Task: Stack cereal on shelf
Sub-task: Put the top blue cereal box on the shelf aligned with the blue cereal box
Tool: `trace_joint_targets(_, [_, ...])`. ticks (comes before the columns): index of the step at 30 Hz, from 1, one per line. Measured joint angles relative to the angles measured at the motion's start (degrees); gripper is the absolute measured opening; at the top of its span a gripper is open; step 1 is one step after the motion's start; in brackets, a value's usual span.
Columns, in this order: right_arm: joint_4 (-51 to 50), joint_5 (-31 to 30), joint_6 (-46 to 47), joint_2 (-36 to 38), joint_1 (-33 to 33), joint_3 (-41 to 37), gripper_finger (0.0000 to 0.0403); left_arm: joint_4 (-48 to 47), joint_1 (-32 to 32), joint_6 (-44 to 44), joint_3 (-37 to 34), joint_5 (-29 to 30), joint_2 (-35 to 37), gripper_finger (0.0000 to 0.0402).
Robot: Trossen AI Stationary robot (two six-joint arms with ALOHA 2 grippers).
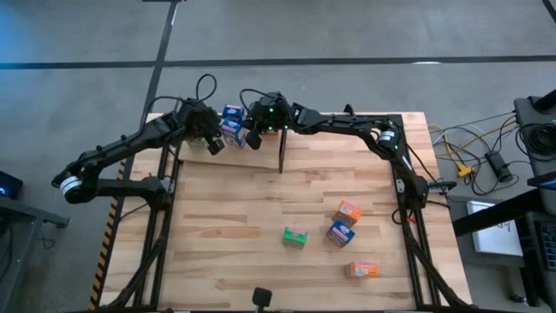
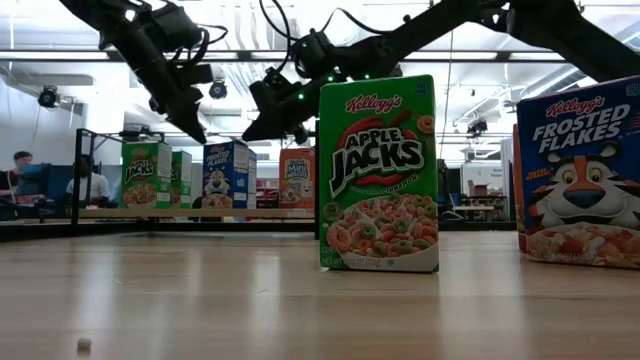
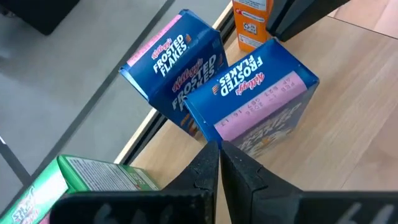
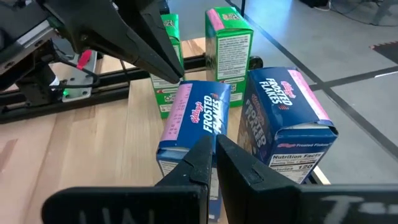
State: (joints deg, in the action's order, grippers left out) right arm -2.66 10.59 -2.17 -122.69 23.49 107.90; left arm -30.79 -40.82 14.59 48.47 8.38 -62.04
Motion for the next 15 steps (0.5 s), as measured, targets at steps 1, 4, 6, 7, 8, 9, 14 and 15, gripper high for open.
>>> trace_joint_targets(1, [0.0,0.02,-0.01,0.0,0.02,0.0,0.0012,-0.19,0.0,-0.18,0.0,0.0,0.0,0.0])
trace_joint_targets(4, [0.0,-0.04,-0.35,-0.11,0.02,0.0,0.0012,-0.38,0.04,-0.57,0.0,-0.13,0.0,0.0])
trace_joint_targets(6, [0.0,-0.07,-0.38,-0.28,0.02,-0.02,0.0012,-0.47,0.07,-0.57,0.0,-0.39,0.0,0.0])
trace_joint_targets(7, [0.14,-0.07,-0.39,-0.52,0.02,-0.02,0.0012,-0.47,0.07,-0.57,0.0,-0.39,0.0,0.0])
trace_joint_targets(8, [0.3,-0.07,-0.39,-0.71,0.02,-0.02,0.0012,-0.45,0.07,-0.57,0.0,-0.39,0.04,0.0])
trace_joint_targets(9, [0.31,-0.07,-0.39,-0.77,0.02,-0.02,0.0012,-0.41,0.07,-0.57,0.0,-0.39,0.09,0.0])
trace_joint_targets(14, [0.22,-0.09,-0.89,-0.81,0.04,-0.02,0.0012,0.54,0.1,-0.39,0.0,-0.42,0.29,0.0])
trace_joint_targets(15, [0.2,-0.09,-1.45,-0.81,0.04,-0.02,0.0012,0.77,0.11,-0.35,0.0,-0.42,0.33,0.0])
